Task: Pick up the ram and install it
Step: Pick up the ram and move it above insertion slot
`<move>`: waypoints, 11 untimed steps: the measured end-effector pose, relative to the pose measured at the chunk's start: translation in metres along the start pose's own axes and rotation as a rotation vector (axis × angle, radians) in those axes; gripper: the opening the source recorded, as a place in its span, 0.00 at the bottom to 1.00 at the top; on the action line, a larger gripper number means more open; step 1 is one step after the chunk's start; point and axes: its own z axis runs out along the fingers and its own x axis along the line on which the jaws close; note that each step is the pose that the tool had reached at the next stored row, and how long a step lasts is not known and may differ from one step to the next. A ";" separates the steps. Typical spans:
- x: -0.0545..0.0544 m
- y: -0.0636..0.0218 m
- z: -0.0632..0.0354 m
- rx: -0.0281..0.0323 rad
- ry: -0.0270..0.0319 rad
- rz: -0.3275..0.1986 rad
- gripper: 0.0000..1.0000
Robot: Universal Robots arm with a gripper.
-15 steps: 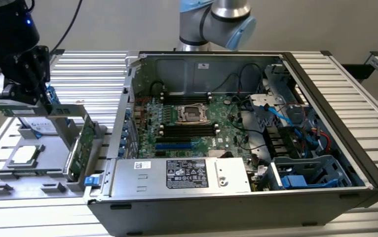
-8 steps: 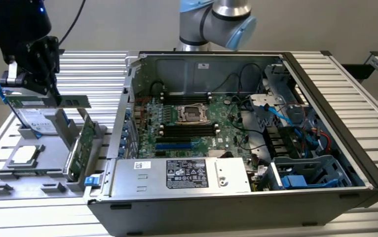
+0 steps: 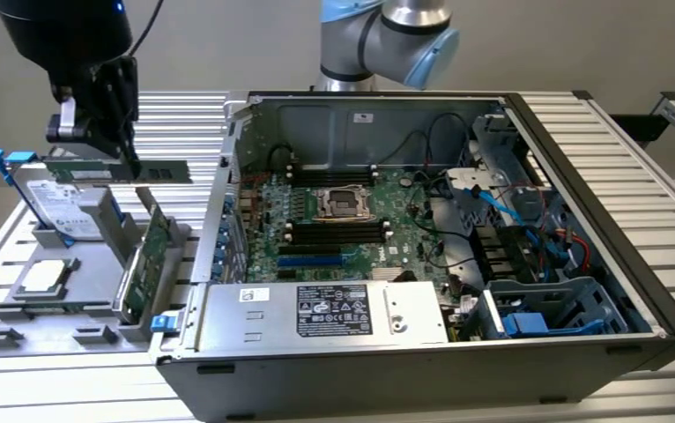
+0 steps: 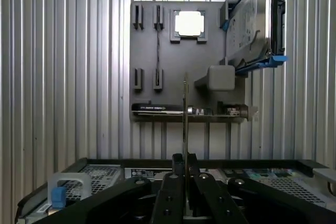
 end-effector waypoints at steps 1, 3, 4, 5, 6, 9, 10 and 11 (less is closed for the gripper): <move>-0.001 -0.0042 -0.0002 0.0000 0.0000 0.000 0.14; -0.003 -0.0126 -0.0008 0.0000 -0.0001 0.000 0.14; -0.004 -0.0172 -0.0011 -0.0001 0.0000 0.000 0.14; -0.005 -0.0215 -0.0014 0.0000 0.0000 0.000 0.14; -0.006 -0.0258 -0.0017 0.0000 0.0000 0.000 0.14; -0.009 -0.0388 -0.0026 -0.0001 0.0001 0.000 0.14; -0.010 -0.0431 -0.0029 0.0000 0.0001 0.000 0.14; -0.011 -0.0473 -0.0031 0.0000 0.0000 0.000 0.14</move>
